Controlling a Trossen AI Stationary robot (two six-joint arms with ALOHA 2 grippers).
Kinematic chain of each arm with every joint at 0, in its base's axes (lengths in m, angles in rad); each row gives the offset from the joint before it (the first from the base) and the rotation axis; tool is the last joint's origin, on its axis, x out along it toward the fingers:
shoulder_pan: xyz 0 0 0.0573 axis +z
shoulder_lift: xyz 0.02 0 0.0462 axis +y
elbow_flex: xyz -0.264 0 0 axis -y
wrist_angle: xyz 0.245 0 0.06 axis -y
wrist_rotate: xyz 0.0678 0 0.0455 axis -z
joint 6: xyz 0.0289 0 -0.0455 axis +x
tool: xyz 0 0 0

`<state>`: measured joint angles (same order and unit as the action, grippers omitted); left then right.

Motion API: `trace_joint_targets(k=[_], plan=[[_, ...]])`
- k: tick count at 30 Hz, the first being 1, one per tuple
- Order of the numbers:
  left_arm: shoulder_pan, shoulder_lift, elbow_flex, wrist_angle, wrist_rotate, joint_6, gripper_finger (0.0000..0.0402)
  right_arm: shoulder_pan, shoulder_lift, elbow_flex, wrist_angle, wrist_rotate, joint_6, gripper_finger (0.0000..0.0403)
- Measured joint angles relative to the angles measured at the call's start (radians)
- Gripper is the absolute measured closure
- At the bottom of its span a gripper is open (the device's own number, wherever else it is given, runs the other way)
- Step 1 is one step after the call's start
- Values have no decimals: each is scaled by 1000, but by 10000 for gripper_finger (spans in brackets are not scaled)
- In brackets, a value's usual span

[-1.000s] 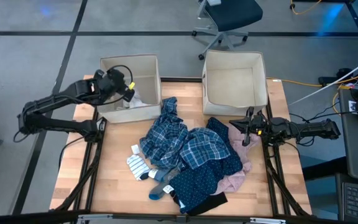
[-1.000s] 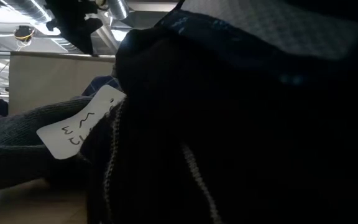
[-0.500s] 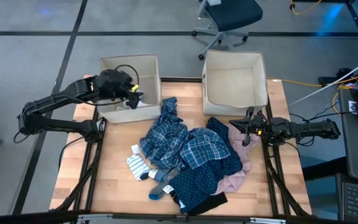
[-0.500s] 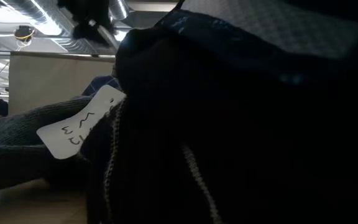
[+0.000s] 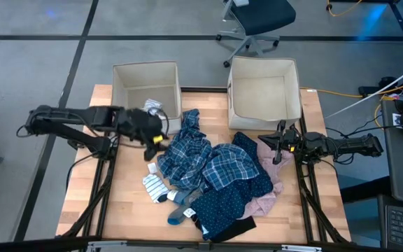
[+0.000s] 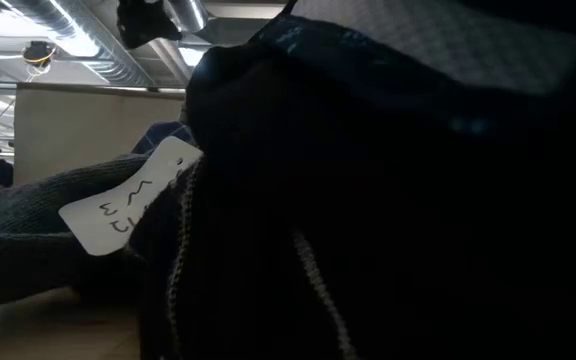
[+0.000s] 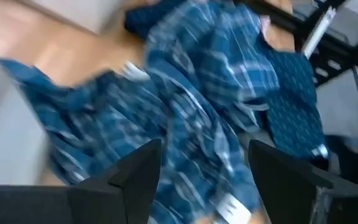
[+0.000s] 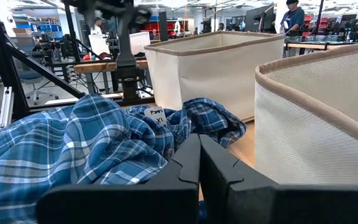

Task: Sort clothes
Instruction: Put the white patterned sock into the left laundry bin

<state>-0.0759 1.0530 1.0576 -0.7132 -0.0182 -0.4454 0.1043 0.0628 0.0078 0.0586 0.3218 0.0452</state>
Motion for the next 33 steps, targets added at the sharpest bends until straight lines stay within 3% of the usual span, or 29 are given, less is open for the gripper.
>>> trace_joint_targets(k=[11, 27, 33], plan=[[-298, 131, -1, -153, -206, -299, 172, 0, 0, 0, 0, 0, 1, 397], [-428, 304, -225, -130, -202, -542, 172, 0, 0, 0, 0, 0, -28, 397], [-435, 330, -334, 11, -168, -542, 172, 0, 0, 0, 0, 0, -28, 397]])
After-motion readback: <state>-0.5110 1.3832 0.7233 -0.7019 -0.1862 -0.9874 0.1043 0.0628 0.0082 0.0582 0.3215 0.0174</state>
